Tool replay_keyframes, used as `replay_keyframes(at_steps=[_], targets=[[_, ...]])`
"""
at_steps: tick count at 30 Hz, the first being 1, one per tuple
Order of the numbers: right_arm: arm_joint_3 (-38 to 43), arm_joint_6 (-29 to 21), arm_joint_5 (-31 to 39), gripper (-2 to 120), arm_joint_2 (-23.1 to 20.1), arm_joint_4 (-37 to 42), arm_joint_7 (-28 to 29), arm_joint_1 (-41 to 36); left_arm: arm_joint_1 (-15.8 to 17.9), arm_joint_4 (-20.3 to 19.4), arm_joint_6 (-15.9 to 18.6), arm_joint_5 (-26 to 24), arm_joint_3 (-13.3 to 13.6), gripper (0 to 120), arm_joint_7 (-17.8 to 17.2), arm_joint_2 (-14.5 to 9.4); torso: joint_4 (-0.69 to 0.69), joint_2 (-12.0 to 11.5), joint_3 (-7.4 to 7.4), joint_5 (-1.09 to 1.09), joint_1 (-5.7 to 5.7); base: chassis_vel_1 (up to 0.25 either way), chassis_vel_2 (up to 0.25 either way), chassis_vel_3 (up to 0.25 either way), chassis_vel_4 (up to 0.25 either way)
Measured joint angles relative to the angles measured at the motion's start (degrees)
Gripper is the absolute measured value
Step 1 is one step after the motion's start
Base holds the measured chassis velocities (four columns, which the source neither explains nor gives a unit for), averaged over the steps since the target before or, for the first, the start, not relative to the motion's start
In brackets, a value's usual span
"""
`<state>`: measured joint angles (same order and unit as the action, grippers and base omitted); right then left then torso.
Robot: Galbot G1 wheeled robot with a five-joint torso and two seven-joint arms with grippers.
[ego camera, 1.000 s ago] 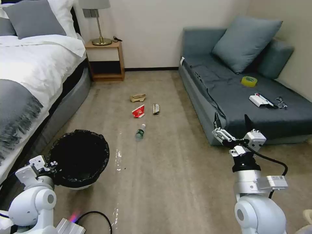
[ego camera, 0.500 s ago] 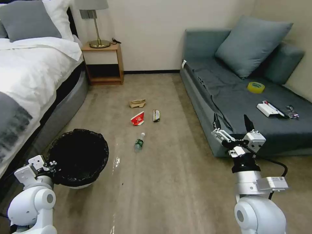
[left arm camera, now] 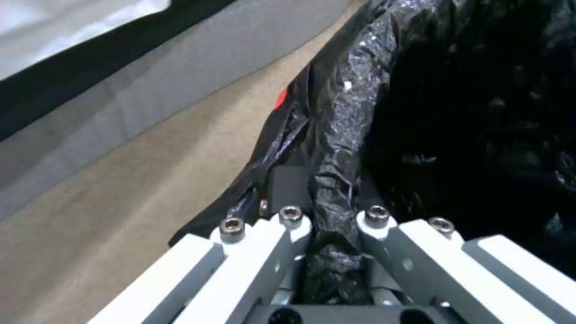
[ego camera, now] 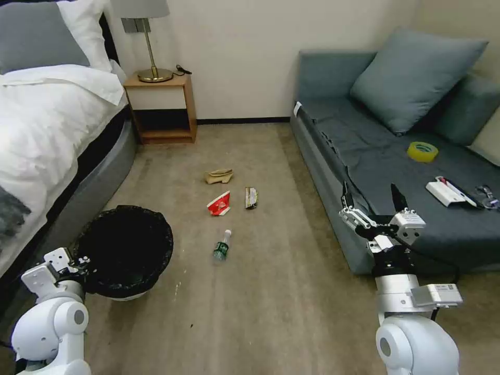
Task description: Pick up the trash bin, then pick up the garbage on the floor and place it into the trash bin.
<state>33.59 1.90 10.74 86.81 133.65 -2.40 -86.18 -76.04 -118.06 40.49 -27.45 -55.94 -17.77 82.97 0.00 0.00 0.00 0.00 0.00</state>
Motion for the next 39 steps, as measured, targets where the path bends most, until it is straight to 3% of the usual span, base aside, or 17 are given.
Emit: replay_keyframes(at_steps=[18,32,36,39], targets=[[-1.2,-0.9,0.4,100,-0.9,-0.1,0.1,0.6,-0.2,-0.5,0.2,-0.3,-0.7,3,-0.1,0.4,0.00,0.0,0.00,-0.01,0.00,-0.181,0.190,0.184,-0.185],[-2.2,-2.0,0.4,100,-1.6,-0.6,1.5,1.3,-0.1,-0.5,0.2,-0.2,-0.8,3,0.0,0.4,0.00,0.0,0.00,0.00,0.00,-0.105,0.109,0.113,-0.110],[-4.3,-5.2,1.8,100,-3.1,-0.5,3.7,2.5,-0.1,-0.6,0.2,-0.2,-0.6,3,0.0,0.4,-0.01,0.0,0.00,0.00,0.00,-0.034,0.022,0.029,-0.023],[-8.4,-10.7,6.0,100,-5.9,-0.2,8.2,4.4,-0.1,-0.9,0.2,-0.2,-0.6,3,0.0,0.2,-0.01,0.0,0.00,-0.01,0.00,0.000,0.000,0.000,0.000]])
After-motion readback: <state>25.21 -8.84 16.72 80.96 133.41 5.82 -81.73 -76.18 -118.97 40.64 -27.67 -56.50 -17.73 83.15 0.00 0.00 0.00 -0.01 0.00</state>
